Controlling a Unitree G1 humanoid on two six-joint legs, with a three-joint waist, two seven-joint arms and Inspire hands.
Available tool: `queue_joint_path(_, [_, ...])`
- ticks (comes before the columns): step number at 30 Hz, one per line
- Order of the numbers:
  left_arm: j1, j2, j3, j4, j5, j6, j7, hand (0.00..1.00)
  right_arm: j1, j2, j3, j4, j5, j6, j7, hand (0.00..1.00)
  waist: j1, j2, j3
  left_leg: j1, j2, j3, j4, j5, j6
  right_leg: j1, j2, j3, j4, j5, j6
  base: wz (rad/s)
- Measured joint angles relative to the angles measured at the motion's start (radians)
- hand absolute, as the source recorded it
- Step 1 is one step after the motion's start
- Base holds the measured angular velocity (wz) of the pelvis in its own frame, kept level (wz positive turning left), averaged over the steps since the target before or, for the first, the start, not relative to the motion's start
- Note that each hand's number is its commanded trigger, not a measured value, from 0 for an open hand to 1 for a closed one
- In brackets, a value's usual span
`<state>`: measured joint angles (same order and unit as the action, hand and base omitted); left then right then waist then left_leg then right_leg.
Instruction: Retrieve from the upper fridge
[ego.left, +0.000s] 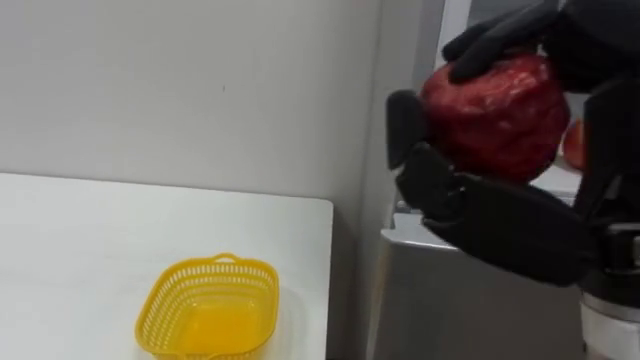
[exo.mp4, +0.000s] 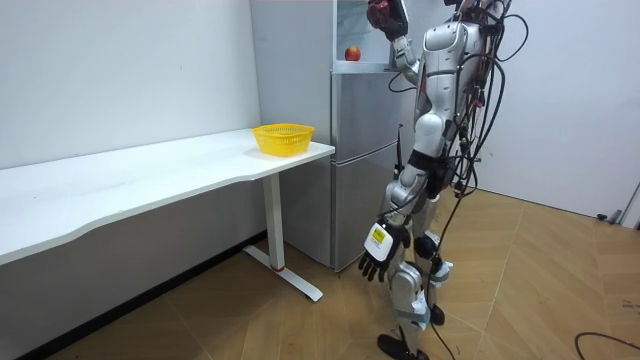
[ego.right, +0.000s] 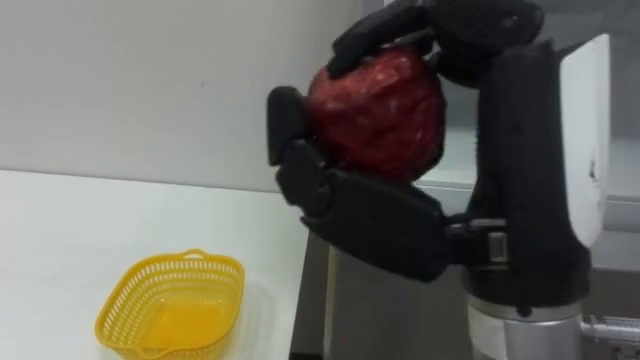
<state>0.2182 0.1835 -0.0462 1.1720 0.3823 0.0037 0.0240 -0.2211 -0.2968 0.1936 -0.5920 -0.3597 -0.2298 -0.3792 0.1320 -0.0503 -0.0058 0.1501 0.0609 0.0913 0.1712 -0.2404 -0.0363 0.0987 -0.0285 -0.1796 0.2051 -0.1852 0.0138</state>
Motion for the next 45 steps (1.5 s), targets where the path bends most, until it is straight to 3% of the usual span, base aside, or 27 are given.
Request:
queue_joint_path(3, [-0.007,0.015,0.000,-0.003,0.001,0.000,-0.026,0.00,-0.018,0.000,0.032,0.008,-0.049,0.002,0.054,1.00,0.017,-0.022,0.0033,-0.003,0.000,-0.017,0.001,0.000,0.000,0.007,-0.001,-0.019,-0.002,0.000,0.000,0.14])
queue_joint_path(8, [-0.013,0.026,-0.019,-0.005,0.002,0.000,-0.065,0.00,-0.056,0.000,0.088,0.065,-0.078,0.008,0.114,1.00,0.046,-0.041,0.0116,-0.004,-0.001,-0.026,0.001,0.000,0.001,0.009,-0.002,-0.023,-0.003,0.000,0.000,0.04])
queue_joint_path(11, [-0.008,0.026,-0.020,-0.007,0.002,0.001,-0.086,0.00,-0.063,0.001,0.104,0.100,-0.069,0.014,0.168,1.00,0.067,-0.045,0.0136,-0.006,-0.002,-0.038,0.003,0.000,0.001,0.013,-0.003,-0.030,-0.004,0.000,0.000,0.08])
queue_joint_path(15, [-0.016,0.027,-0.019,-0.010,0.002,0.006,-0.106,0.00,-0.097,-0.001,0.106,0.152,-0.067,0.029,0.207,1.00,0.068,-0.052,0.0116,-0.017,-0.002,-0.063,0.012,0.000,0.000,0.017,-0.003,-0.050,-0.004,0.000,0.000,0.20])
queue_joint_path(17, [-0.014,0.029,-0.018,-0.010,0.003,0.014,-0.119,0.00,-0.116,-0.002,0.109,0.192,-0.073,0.042,0.212,1.00,0.079,-0.058,0.0113,-0.019,-0.002,-0.078,0.016,0.001,0.000,0.023,-0.004,-0.071,-0.004,0.000,0.001,0.18])
queue_joint_path(21, [-0.014,0.029,-0.010,-0.009,0.005,0.020,-0.124,0.00,-0.119,-0.003,0.114,0.278,-0.083,0.055,0.209,1.00,0.121,-0.069,0.0132,-0.021,-0.002,-0.081,0.019,0.001,-0.001,0.024,-0.005,-0.073,-0.004,-0.001,0.001,0.04])
queue_joint_path(24, [-0.017,0.048,-0.003,-0.012,0.005,0.024,-0.130,0.00,-0.148,-0.007,0.114,0.400,-0.076,0.064,0.207,1.00,0.124,-0.097,0.0213,-0.047,-0.004,-0.116,0.029,0.001,-0.001,0.022,-0.006,-0.102,-0.004,-0.001,0.001,0.28])
queue_joint_path(30, [0.008,0.068,0.043,-0.043,0.014,0.042,-0.160,0.00,-0.192,-0.034,0.112,0.562,-0.069,0.102,0.208,1.00,0.153,-0.119,0.0138,-0.066,-0.005,-0.151,0.037,0.003,-0.005,0.022,-0.007,-0.143,-0.004,-0.001,0.001,0.18])
queue_joint_path(35, [0.012,0.077,0.042,-0.054,0.014,0.047,-0.163,0.00,-0.232,-0.072,0.143,0.712,-0.037,0.115,0.208,1.00,0.174,-0.135,0.0190,-0.084,-0.008,-0.175,0.055,0.004,-0.006,0.021,-0.011,-0.179,-0.003,-0.001,0.001,0.13])
queue_joint_path(38, [-0.004,0.088,0.043,-0.052,0.015,0.058,-0.163,0.00,-0.281,-0.085,0.155,0.870,-0.028,0.129,0.208,1.00,0.200,-0.151,0.0263,-0.094,-0.008,-0.179,0.061,0.004,-0.007,0.016,-0.010,-0.180,-0.003,-0.001,0.001,0.06])
queue_joint_path(41, [-0.010,0.101,0.041,-0.052,0.015,0.062,-0.167,0.00,-0.294,-0.088,0.163,0.948,-0.030,0.145,0.208,1.00,0.209,-0.168,0.0214,-0.124,-0.011,-0.186,0.069,0.004,-0.007,-0.006,-0.012,-0.179,-0.002,-0.001,0.001,0.03])
queue_joint_path(45, [-0.009,0.105,0.042,-0.052,0.015,0.065,-0.173,0.00,-0.300,-0.088,0.173,0.997,-0.030,0.146,0.208,1.00,0.219,-0.169,0.0222,-0.137,-0.016,-0.188,0.088,0.005,-0.007,-0.017,-0.016,-0.179,-0.002,-0.001,0.001,0.01])
